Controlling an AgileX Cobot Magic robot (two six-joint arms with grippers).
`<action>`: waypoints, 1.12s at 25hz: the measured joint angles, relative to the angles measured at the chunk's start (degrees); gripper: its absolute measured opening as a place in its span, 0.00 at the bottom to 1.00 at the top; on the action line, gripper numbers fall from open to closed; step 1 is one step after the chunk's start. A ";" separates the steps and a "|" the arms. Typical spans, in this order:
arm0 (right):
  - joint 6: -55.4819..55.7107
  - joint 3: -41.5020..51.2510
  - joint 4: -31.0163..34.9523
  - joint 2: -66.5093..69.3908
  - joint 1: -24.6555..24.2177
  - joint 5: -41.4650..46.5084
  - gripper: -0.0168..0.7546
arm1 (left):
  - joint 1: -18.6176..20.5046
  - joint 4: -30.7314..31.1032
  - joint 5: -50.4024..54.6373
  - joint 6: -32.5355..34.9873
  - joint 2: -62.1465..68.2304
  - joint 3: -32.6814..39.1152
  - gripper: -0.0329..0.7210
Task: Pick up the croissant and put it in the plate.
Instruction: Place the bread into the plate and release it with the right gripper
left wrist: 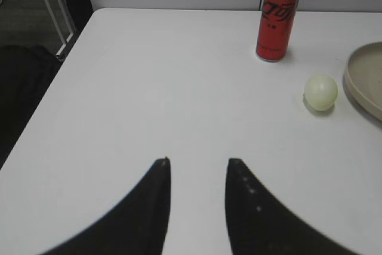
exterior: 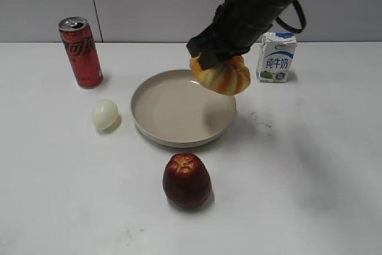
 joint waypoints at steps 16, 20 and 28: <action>0.30 -15.31 -0.91 17.25 2.10 8.56 0.83 | 0.00 0.07 0.00 0.02 0.00 0.00 0.35; 0.31 -15.31 -0.96 14.72 2.10 11.07 0.85 | 0.00 0.01 0.00 0.05 0.00 0.00 0.35; 3.85 -15.61 -6.81 3.70 0.72 24.41 0.85 | 0.00 0.01 0.00 -0.05 0.00 0.00 0.35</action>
